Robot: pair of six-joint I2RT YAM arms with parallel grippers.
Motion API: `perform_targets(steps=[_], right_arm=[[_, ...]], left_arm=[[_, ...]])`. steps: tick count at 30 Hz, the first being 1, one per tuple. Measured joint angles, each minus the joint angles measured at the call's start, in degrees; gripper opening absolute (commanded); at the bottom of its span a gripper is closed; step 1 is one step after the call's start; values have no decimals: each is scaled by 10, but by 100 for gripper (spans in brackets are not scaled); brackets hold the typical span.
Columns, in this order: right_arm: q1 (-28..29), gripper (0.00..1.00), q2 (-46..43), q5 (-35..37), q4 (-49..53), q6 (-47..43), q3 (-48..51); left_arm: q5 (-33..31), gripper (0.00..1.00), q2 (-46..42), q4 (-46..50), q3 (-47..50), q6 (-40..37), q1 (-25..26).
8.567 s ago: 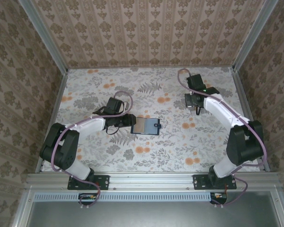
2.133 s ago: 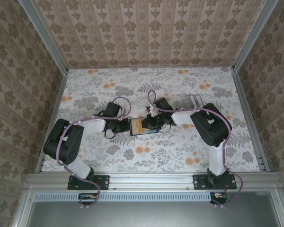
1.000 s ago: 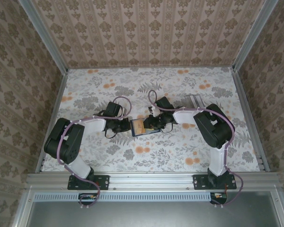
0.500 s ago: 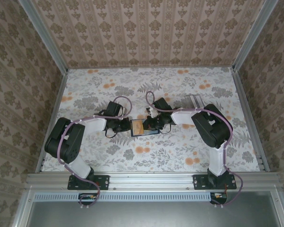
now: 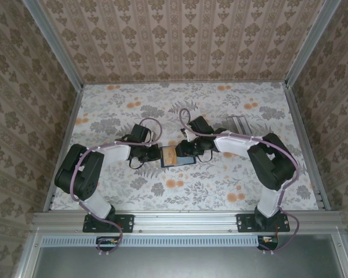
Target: Put the credit cards into the card holder
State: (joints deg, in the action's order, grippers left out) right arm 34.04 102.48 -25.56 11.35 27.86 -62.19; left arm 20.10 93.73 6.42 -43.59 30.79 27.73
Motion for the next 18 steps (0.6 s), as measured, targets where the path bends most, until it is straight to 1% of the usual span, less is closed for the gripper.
perform_targets(steps=[2, 5, 6, 13, 16, 18], right_arm=[[0, 42, -26, 38, 21, -16, 0], [3, 47, -42, 97, 57, -35, -4], [4, 49, -42, 116, 69, -40, -7], [32, 56, -26, 243, 145, -67, -27], [40, 57, -11, 274, 152, -73, -37], [42, 58, 2, 282, 155, -77, -41]], left_arm=[[0, 15, 0, 0, 0, 0, 0], [3, 23, -2, -1, 0, -3, 0], [5, 25, -3, -1, 0, -3, 1], [5, 27, -17, 7, 4, -4, 1], [5, 28, -19, 9, 5, -5, 1], [7, 28, -19, 9, 5, -5, 1]])
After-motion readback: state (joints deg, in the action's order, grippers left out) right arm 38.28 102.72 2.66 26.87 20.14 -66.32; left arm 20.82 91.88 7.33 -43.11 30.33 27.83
